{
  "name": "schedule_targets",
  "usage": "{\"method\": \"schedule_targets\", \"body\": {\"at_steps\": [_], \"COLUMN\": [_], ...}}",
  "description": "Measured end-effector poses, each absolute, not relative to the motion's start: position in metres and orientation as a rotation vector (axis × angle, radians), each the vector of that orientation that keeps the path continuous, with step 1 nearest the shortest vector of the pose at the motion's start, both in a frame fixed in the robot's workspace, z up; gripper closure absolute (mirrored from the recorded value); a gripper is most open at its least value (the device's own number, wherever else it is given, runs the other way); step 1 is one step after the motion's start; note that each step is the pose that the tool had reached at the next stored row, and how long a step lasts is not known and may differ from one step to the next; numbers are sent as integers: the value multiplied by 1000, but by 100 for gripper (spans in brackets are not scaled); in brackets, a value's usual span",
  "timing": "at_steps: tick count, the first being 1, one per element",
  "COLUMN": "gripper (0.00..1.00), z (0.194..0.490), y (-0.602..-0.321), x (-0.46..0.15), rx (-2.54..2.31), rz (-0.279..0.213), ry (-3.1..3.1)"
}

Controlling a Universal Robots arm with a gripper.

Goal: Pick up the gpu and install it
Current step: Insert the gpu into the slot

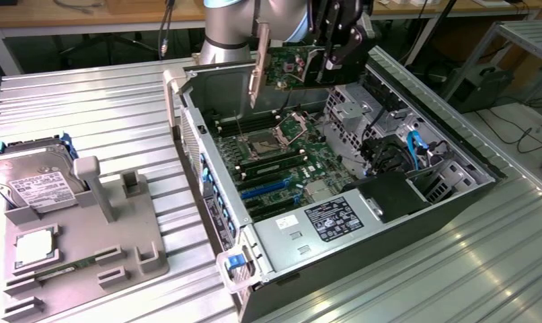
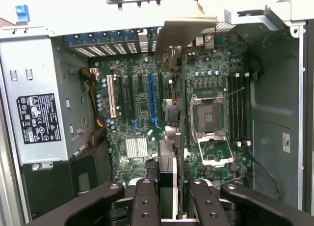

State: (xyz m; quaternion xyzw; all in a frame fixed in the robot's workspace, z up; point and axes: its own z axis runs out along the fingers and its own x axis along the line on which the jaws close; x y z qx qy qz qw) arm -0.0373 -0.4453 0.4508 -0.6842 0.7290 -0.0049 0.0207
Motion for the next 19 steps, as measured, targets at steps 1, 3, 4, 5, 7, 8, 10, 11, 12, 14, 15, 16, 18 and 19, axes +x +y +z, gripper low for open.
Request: {"method": "schedule_targets", "body": {"at_steps": [1, 3, 4, 5, 7, 8, 10, 11, 12, 14, 15, 16, 18, 19], "gripper": [72, 72, 72, 72, 72, 72, 72, 72, 72, 72, 72, 72, 72, 72], "z": [451, 451, 451, 451, 451, 451, 451, 451, 451, 451, 451, 451, 451, 451], "y": [-445, -445, -445, -445, -445, -445, -446, -446, -446, -446, -446, -446, -446, -446], "x": [-37, -37, -37, -37, -37, -37, -37, -37, -37, -37, -37, -37, -37, -37], "rx": [-2131, -2154, -2163, -2178, -2198, -2207, -2232, -2242, -2252, -2283, -2298, -2309, -2331, -2338], "rz": [-15, -14, -14, -14, -13, -13, -12, -12, -11, -10, -10, -10, -9, -9], "ry": [2251, 2229, 2220, 2206, 2186, 2176, 2151, 2141, 2130, 2096, 2080, 2067, 2043, 2035]}}
